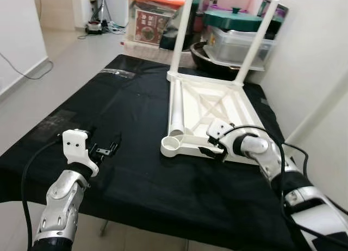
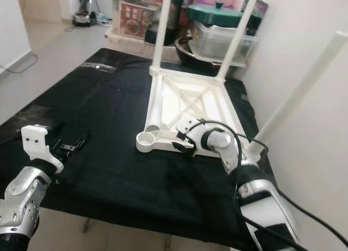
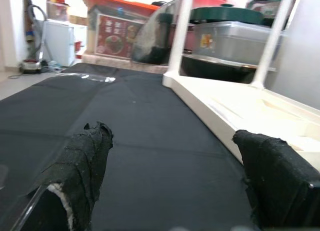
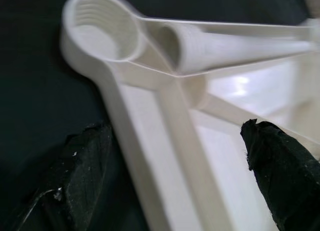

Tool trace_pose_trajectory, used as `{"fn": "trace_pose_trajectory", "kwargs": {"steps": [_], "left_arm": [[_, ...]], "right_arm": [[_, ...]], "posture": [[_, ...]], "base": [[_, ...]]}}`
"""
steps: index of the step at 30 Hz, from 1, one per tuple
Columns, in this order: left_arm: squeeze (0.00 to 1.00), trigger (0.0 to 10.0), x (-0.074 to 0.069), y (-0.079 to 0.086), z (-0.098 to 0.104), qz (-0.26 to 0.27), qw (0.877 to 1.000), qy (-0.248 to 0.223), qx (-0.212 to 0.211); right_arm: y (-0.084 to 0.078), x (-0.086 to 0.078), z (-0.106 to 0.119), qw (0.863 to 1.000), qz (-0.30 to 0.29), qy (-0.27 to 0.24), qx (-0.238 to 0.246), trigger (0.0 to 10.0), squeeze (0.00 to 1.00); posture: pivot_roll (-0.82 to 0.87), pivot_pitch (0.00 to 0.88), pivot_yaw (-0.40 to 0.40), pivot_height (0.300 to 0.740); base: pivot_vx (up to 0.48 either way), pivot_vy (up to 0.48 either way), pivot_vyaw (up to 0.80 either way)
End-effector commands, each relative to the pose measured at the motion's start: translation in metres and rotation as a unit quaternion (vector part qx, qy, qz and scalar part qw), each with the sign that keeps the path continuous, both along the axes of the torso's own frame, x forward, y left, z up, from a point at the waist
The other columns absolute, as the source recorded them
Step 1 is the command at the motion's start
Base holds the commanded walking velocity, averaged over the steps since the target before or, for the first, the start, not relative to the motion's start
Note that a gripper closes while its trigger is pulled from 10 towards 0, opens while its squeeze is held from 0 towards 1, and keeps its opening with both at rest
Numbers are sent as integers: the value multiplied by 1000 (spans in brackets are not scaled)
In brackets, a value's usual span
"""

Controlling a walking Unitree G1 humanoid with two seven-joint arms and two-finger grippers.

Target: Building children table

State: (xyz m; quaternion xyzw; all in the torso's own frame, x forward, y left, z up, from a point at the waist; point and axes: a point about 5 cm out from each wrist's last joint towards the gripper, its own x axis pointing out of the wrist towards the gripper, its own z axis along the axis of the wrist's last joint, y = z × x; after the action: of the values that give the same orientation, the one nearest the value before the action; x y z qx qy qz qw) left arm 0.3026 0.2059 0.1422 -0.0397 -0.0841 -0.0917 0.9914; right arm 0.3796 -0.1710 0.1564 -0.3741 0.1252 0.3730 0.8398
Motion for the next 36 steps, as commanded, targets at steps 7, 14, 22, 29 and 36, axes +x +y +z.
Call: {"fn": "trace_pose_trajectory", "kwargs": {"steps": [7,14,22,29,36], "left_arm": [[0,10000,1,-6,-3,-4,1000,3,7],[0,10000,1,-6,-3,-1,1000,1,8],[0,10000,0,-7,-3,-1,1000,0,12],[0,10000,0,-8,-3,-4,1000,-1,8],[0,10000,1,-10,-4,-7,1000,0,7]], "right_arm": [[19,-7,-15,982,121,113,-94,10000,0],[34,0,-12,985,101,100,-98,10000,0],[45,8,-2,992,73,71,-68,10000,0],[38,8,-1,991,74,88,-74,10000,0],[41,8,-17,986,20,90,-137,10000,0]], "posture": [[122,0,-205,740],[140,0,-220,740],[154,0,-232,740],[142,0,-224,740],[144,0,-224,740]], "base": [[0,0,0],[0,0,0],[0,0,0],[0,0,0],[0,0,0]]}}
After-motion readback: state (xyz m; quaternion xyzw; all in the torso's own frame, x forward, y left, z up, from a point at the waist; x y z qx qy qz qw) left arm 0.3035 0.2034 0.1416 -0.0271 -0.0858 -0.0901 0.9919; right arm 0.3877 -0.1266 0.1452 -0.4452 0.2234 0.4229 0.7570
